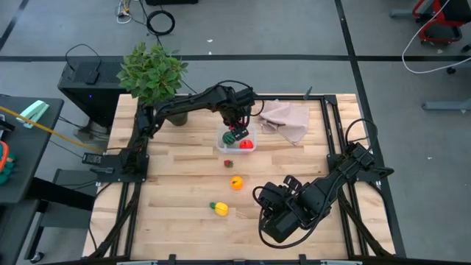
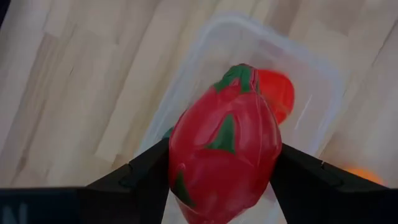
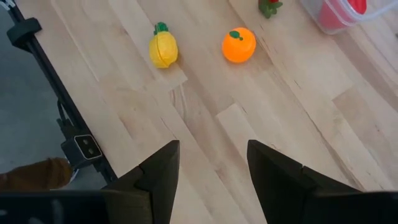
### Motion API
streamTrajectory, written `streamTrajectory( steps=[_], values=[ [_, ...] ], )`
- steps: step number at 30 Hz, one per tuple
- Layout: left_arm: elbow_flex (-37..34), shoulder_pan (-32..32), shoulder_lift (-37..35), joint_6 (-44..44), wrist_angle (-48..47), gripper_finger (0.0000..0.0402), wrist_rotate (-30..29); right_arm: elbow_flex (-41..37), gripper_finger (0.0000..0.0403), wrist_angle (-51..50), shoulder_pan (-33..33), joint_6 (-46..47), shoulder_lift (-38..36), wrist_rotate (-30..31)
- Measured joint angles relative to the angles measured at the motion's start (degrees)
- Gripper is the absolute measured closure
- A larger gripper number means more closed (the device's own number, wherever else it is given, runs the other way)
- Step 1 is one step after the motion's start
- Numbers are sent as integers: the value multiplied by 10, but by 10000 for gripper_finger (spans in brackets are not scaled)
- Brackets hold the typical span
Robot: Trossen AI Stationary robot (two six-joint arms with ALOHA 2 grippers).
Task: Pick and placing Produce into tupperware
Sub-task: Put the red dragon fruit into the transparent container
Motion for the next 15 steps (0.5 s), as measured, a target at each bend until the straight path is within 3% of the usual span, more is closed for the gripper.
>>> streamTrajectory(
  steps=[5, 15],
  values=[
    [0, -7, 0, 32, 38, 159, 33, 0, 208, 0, -4, 0, 0, 0],
    [0, -10, 13, 81, 46, 160, 32, 0, 208, 1, -4, 3, 0, 0]
  ],
)
